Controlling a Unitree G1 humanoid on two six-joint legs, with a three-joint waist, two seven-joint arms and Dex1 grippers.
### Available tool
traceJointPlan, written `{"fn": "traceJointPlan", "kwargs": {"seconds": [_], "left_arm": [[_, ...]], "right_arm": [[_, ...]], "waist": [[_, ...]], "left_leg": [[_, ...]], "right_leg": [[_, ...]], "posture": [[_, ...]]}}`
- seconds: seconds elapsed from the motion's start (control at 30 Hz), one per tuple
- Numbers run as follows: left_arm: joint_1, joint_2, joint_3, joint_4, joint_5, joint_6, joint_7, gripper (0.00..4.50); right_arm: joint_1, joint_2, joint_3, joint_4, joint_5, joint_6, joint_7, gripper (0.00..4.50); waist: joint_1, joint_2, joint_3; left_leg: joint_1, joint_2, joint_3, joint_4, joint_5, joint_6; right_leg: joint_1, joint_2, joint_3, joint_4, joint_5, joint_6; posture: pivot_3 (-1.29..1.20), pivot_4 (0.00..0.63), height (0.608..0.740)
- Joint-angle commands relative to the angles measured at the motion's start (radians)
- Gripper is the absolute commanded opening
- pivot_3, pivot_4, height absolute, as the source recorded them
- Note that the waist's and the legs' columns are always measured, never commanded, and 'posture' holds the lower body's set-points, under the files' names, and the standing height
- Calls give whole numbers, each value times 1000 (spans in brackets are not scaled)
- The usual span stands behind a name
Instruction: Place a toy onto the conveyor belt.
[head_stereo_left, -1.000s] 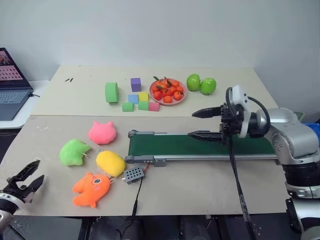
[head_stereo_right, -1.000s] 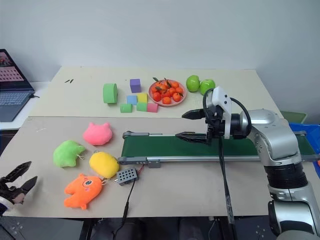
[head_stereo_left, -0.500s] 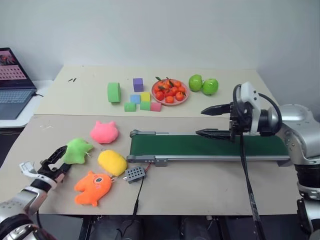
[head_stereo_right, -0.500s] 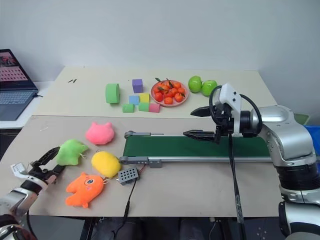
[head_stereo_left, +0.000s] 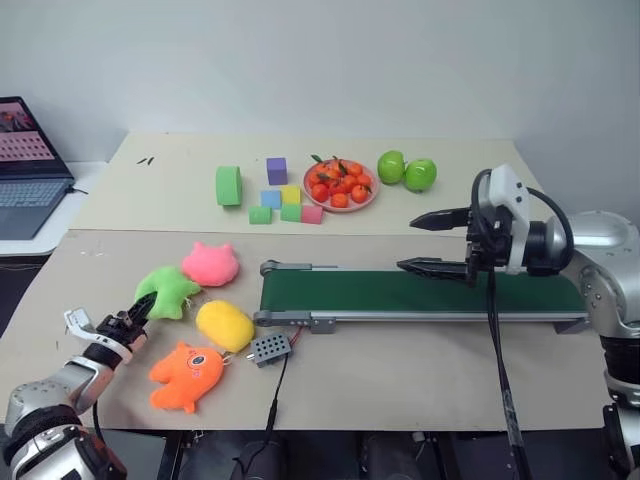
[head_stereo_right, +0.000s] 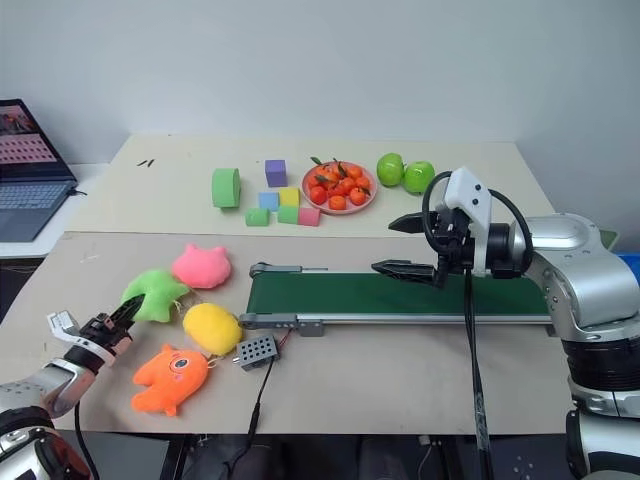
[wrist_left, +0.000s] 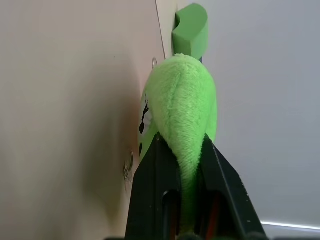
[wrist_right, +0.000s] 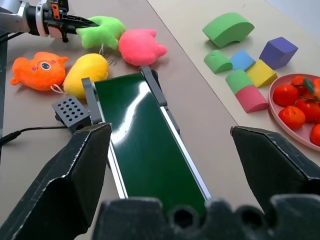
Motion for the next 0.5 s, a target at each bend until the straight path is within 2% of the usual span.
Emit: {"fn": "traceJointPlan", "kwargs": {"seconds": [0.03,0.13,0.23,0.4,0.5], "left_arm": [[5,77,22,-17,-5,-41,-47,99],[-5,169,9,-62,14,-86,-115,99],[-40,201,-55,-173,40,-132,-169,99],[-165,122,-318,-654,97,-169,-80,99],[-202,102,-451,-816,193,-266,-62,99]], "right_arm": [[-17,1,-25,-11,6,-17,-5,4500],[-28,7,-18,9,-3,-30,0,4500],[-37,11,-9,28,-10,-43,6,4500],[-51,37,10,53,-23,-66,9,4500],[-54,44,20,56,-33,-72,11,4500]], "waist": [[-4,0,0],[-10,-2,1],[-7,-3,1],[28,-3,2],[23,-3,2]], "left_leg": [[0,0,0,0,0,0],[-1,0,0,0,0,0],[-1,0,0,-1,0,0],[-3,-1,-4,-2,1,-1],[-6,-2,-6,-1,1,-2]], "right_leg": [[0,0,0,0,0,0],[-1,1,0,0,0,0],[-2,0,0,0,0,0],[1,-1,-1,-2,0,0],[1,0,0,-1,1,1]], "posture": [[0,150,738],[0,150,738],[0,150,738],[0,150,738],[0,150,738]]}}
